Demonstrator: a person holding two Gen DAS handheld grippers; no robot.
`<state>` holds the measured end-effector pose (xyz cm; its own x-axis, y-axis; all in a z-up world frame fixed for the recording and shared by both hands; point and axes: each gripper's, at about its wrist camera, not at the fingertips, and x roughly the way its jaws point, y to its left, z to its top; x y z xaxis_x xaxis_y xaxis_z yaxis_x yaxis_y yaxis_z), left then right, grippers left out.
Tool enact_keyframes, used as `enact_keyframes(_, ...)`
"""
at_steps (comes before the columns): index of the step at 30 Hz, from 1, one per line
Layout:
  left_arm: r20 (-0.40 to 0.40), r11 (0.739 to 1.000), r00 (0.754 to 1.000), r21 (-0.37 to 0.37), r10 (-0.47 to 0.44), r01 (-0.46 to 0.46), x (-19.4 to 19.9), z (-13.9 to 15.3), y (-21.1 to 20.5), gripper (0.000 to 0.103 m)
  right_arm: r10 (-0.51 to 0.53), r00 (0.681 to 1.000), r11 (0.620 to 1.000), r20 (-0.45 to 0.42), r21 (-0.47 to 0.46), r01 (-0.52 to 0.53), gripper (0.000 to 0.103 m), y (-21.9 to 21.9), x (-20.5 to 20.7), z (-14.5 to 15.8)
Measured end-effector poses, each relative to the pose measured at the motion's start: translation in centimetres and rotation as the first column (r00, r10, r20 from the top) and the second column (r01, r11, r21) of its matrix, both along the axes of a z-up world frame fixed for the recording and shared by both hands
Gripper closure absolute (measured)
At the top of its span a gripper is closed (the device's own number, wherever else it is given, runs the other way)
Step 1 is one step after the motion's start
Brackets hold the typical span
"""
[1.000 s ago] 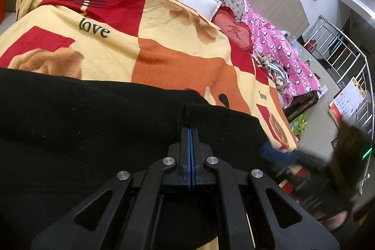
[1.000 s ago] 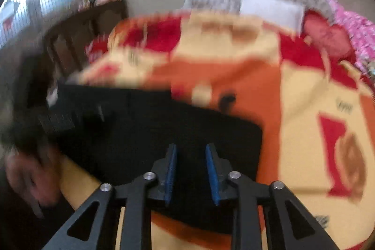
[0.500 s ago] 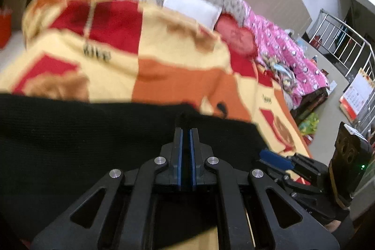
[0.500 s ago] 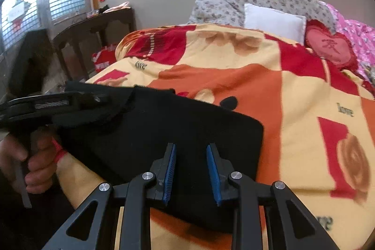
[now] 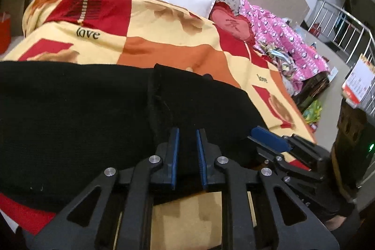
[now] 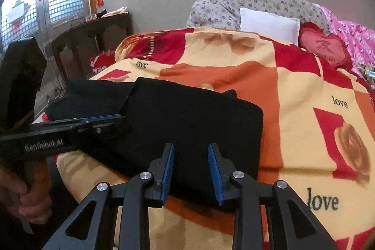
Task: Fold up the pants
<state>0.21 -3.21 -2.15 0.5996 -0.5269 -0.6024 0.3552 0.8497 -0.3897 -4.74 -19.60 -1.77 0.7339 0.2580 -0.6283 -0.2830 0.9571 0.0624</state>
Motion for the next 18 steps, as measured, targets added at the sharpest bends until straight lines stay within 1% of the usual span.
enact_keyframes(2, 0.002, 1.0, 1.0, 0.002, 0.004, -0.004, 0.0, -0.1, -0.1, 0.088, -0.026, 1.0, 1.0, 0.014, 0.006, 0.026, 0.075, 0.1, -0.1, 0.9)
enact_keyframes(3, -0.005, 1.0, 1.0, -0.012, 0.008, -0.008, 0.2, -0.2, 0.0, 0.088, -0.036, 0.998, 0.999, 0.042, 0.015, 0.035, 0.075, 0.2, -0.2, 1.5)
enact_keyframes(4, -0.009, 1.0, 1.0, -0.024, 0.01, -0.01, 0.0, -0.2, 0.2, 0.088, -0.034, 0.998, 0.999, 0.048, 0.014, 0.033, 0.074, 0.4, 0.0, 1.7)
enact_keyframes(5, -0.014, 0.999, 1.0, -0.038, 0.012, -0.013, 0.2, -0.3, 0.3, 0.088, -0.027, 0.999, 1.0, 0.03, 0.008, 0.026, 0.074, 0.5, 0.4, 1.5)
enact_keyframes(6, -0.014, 0.999, 1.0, -0.043, 0.014, -0.015, 0.0, -0.3, 0.5, 0.088, -0.008, 0.999, 1.0, -0.038, -0.002, 0.008, 0.073, 0.9, 1.2, 0.5)
enact_keyframes(7, -0.013, 0.999, 1.0, -0.046, 0.016, -0.017, -0.2, -0.3, 0.6, 0.088, -0.005, 0.999, 1.0, -0.037, -0.007, 0.005, 0.073, 0.9, 1.3, 0.0)
enact_keyframes(8, -0.011, 0.999, 1.0, -0.045, 0.017, -0.017, -0.2, -0.3, 0.6, 0.088, -0.004, 1.0, 1.0, -0.01, -0.012, 0.004, 0.073, 0.9, 1.0, 0.2)
enact_keyframes(10, -0.02, 0.999, 1.0, -0.053, 0.005, -0.006, -0.2, -0.2, 0.8, 0.088, -0.003, 1.0, 1.0, -0.02, -0.015, 0.002, 0.074, 0.9, 1.1, 0.5)
enact_keyframes(11, -0.032, 0.997, 0.999, -0.072, -0.003, 0.001, -0.2, -0.2, 1.2, 0.088, -0.002, 1.0, 1.0, -0.015, -0.01, 0.002, 0.074, 0.8, 1.1, 0.9)
enact_keyframes(13, -0.081, 0.993, 0.997, -0.119, -0.017, 0.007, 0.0, 0.1, 2.1, 0.087, -0.004, 0.999, 1.0, 0.045, 0.017, 0.003, 0.074, 0.4, 1.1, 2.1)
enact_keyframes(15, -0.112, 0.989, 0.994, -0.144, 0.003, -0.02, -0.3, 0.7, 3.5, 0.087, -0.023, 0.996, 1.0, 0.084, 0.013, 0.022, 0.074, 0.0, 1.6, 2.7)
enact_keyframes(16, -0.12, 0.988, 0.992, -0.143, 0.045, -0.062, -0.9, 1.2, 4.8, 0.084, -0.035, 0.994, 0.999, 0.102, 0.014, 0.034, 0.074, -0.2, 2.1, 2.9)
enact_keyframes(18, -0.108, 0.978, 0.986, -0.158, 0.123, -0.139, -2.1, 2.0, 7.6, 0.068, -0.03, 0.992, 1.0, 0.121, 0.01, 0.029, 0.074, -0.5, 3.1, 2.8)
